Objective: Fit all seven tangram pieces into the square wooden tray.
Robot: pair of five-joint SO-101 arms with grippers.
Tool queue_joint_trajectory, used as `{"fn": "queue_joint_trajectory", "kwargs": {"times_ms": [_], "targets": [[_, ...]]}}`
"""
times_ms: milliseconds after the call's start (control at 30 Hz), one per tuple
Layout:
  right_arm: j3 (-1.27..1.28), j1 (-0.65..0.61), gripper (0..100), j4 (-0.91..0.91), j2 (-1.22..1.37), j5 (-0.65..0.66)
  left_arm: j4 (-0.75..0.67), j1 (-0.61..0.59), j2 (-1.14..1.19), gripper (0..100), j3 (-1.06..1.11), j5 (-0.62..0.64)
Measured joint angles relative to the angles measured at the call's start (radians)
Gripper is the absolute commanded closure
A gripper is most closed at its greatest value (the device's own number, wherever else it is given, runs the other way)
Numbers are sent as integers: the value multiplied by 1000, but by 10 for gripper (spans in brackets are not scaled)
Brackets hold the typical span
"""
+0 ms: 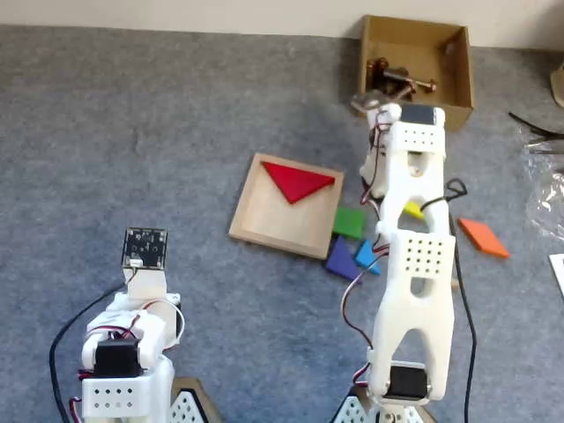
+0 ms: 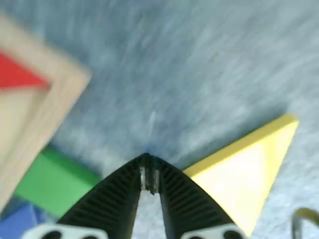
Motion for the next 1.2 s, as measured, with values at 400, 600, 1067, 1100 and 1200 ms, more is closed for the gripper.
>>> {"fn": "queue_joint_trajectory", "kwargs": {"times_ms": [400, 600, 1067, 1100, 1200], "targets": [[-236, 2, 961, 25, 0, -23, 0, 0, 0, 993, 0, 0], [-388, 2, 875, 28, 0, -103, 0, 0, 0, 993, 0, 0], [-98, 66, 871, 31, -61, -107, 0, 0, 0, 993, 0, 0], [-57, 66, 871, 31, -92, -107, 0, 0, 0, 993, 0, 0], [75, 63, 870, 31, -186, -107, 0, 0, 0, 993, 0, 0]]}}
